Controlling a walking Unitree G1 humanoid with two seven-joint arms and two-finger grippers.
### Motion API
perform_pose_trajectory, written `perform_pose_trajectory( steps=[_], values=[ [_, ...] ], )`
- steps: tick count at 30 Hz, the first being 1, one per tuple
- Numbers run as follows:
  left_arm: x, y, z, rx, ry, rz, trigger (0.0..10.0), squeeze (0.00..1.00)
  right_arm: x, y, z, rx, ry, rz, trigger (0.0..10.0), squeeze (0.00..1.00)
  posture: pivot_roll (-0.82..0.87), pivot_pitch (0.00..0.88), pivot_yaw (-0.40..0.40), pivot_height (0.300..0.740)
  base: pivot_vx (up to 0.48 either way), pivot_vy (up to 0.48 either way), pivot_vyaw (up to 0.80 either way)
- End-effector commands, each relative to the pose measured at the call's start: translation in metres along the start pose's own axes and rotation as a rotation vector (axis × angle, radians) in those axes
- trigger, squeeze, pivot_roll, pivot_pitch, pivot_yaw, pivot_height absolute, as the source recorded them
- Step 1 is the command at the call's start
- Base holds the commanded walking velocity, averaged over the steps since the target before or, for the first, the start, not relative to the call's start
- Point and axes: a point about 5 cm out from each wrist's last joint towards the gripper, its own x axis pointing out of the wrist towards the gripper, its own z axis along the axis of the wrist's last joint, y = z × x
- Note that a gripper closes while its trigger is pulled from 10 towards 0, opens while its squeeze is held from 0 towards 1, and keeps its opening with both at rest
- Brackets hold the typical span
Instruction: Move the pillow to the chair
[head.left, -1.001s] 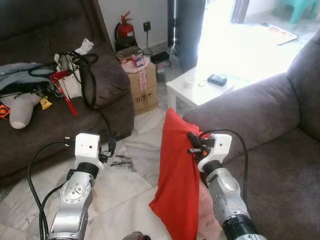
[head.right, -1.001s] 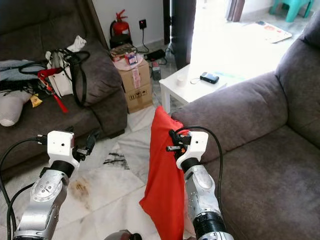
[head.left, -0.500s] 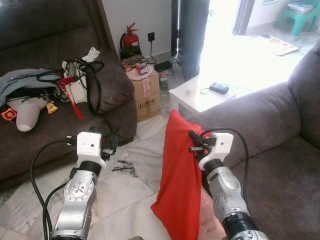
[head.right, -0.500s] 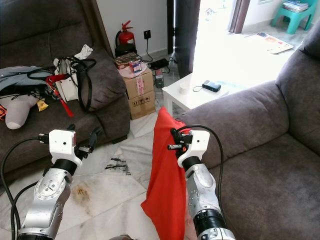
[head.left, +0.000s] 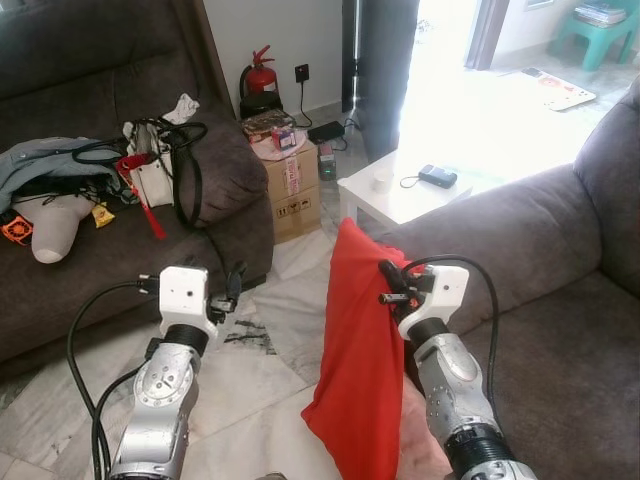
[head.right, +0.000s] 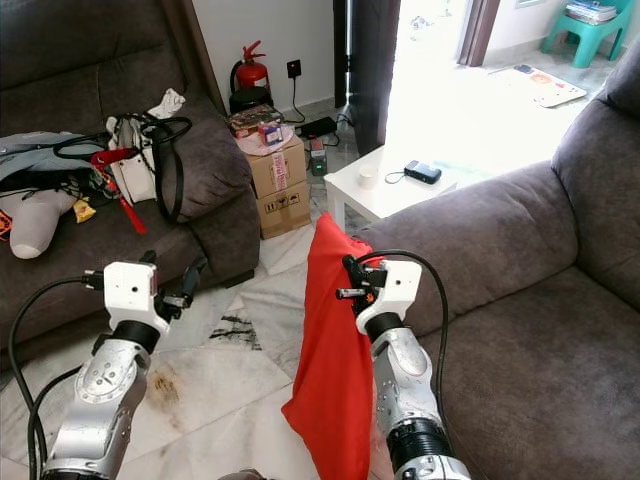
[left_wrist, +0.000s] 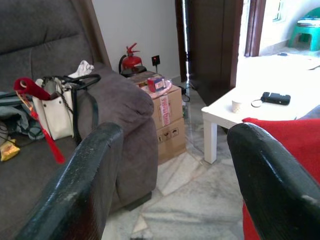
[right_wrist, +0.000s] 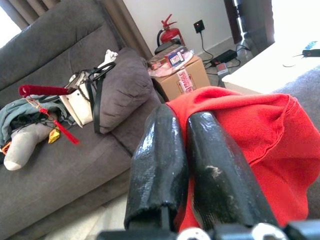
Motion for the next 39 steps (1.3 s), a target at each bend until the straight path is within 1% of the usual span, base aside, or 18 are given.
perform_pose_trajectory(
  steps=[1, 16, 19, 39],
  values=[
    [-0.0027, 0.0026, 0.0025, 0.002, -0.007, 0.011, 10.0, 0.00, 0.0112, 0.0110, 0.0279, -0.034, -0.143, 0.050, 10.0, 0.00, 0.09, 0.053, 0.054, 0.740, 0.000, 0.319, 0.00],
    [-0.0085, 0.0006, -0.0001, -0.007, 0.008, 0.021, 10.0, 0.00, 0.0095, 0.0095, 0.0252, -0.031, -0.118, 0.048, 10.0, 0.00, 0.09, 0.084, 0.043, 0.740, 0.000, 0.314, 0.00],
    [-0.0090, 0.0003, -0.0003, -0.006, 0.010, 0.020, 10.0, 0.00, 0.0095, 0.0088, 0.0244, -0.030, -0.110, 0.045, 10.0, 0.00, 0.09, 0.085, 0.041, 0.740, 0.000, 0.311, -0.52],
    [-0.0094, 0.0009, -0.0004, -0.007, 0.011, 0.033, 10.0, 0.00, 0.0108, 0.0097, 0.0244, -0.029, -0.093, 0.055, 10.0, 0.00, 0.08, 0.088, 0.029, 0.740, 0.000, 0.311, -0.80]
  ],
)
